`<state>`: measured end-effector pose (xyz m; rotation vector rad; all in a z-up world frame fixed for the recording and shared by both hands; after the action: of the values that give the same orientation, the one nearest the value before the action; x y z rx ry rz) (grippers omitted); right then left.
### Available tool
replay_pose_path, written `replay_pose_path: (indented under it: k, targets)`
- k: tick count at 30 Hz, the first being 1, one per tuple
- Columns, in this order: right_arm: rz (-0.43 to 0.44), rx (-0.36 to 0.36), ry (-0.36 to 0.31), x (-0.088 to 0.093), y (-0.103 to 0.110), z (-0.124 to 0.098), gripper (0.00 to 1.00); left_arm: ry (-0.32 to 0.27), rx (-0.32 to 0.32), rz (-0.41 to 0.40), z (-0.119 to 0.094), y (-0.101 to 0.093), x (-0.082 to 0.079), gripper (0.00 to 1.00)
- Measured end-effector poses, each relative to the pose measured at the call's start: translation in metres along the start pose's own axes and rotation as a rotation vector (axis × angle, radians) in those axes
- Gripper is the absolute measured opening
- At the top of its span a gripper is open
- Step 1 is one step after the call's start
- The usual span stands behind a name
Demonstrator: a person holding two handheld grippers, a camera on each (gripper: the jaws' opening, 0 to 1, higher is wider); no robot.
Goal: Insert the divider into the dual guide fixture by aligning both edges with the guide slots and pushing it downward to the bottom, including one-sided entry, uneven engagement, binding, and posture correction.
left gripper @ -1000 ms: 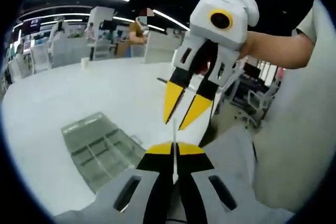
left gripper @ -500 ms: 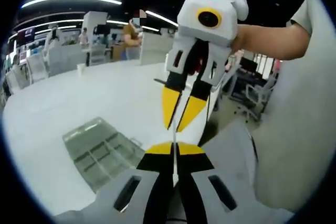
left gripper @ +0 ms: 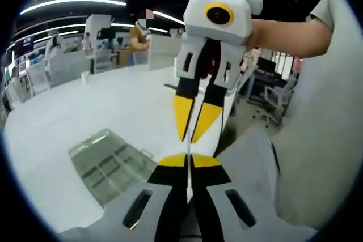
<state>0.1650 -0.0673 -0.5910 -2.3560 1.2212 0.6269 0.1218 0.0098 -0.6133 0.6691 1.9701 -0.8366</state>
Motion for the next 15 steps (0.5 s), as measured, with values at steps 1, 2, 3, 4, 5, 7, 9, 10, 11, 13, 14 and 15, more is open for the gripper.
replay_pose_path:
  k: [1,2,3,4,5,7,9,10,11,13,14,15]
  targets:
    - [0.002,0.000,0.002,0.0000,0.0001,0.0001,0.00,0.002,0.000,0.003,0.0000,-0.0005,-0.0003,0.00]
    - [0.004,-0.002,0.003,0.0000,0.0004,0.0002,0.00,0.004,-0.001,0.005,0.0001,-0.0007,-0.0003,0.00]
    - [0.024,-0.007,0.005,0.0002,0.0011,0.0006,0.00,0.006,-0.001,0.007,0.0002,-0.0007,-0.0002,0.00]
    - [0.033,-0.005,0.005,0.0002,0.0007,0.0009,0.00,0.008,0.000,0.007,0.0003,-0.0008,0.0000,0.00]
    - [0.035,-0.009,0.005,0.0002,0.0013,0.0011,0.00,0.009,-0.001,0.009,0.0004,-0.0007,0.0000,0.00]
    - [0.042,-0.012,0.007,0.0004,0.0015,0.0016,0.00,0.015,-0.001,0.010,0.0004,-0.0003,0.0004,0.00]
    - [0.050,-0.014,0.010,0.0005,0.0015,0.0025,0.00,0.018,-0.002,0.009,0.0005,0.0005,0.0004,0.00]
    - [0.062,-0.017,0.011,0.0005,0.0011,0.0027,0.00,0.019,-0.003,0.008,0.0006,0.0011,0.0003,0.00]
    - [0.078,-0.021,0.012,0.0005,0.0008,0.0029,0.00,0.020,-0.004,0.008,0.0008,0.0016,0.0002,0.00]
    - [0.119,-0.021,0.012,0.0012,-0.0016,0.0036,0.00,0.019,-0.012,0.003,0.0011,0.0038,0.0002,0.00]
    - [0.144,-0.027,0.015,0.0016,-0.0015,0.0038,0.00,0.019,-0.015,0.006,0.0015,0.0049,0.0002,0.01]
    - [0.156,-0.027,0.016,0.0014,-0.0021,0.0041,0.00,0.020,-0.019,0.008,0.0018,0.0058,0.0003,0.01]
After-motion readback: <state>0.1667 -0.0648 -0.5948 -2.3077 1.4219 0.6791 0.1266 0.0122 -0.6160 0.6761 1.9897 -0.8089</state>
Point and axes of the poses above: the point that each gripper's makers call its tool centre point, and the gripper's own axes: z roughly forward along the fingers, y roughly to its left, x roughly out of its underside, the point moved 6 cm from there along -z, roughly backward along the fingers, and after that the axes turned 10 degrees about -z, right-handed, at the moved point
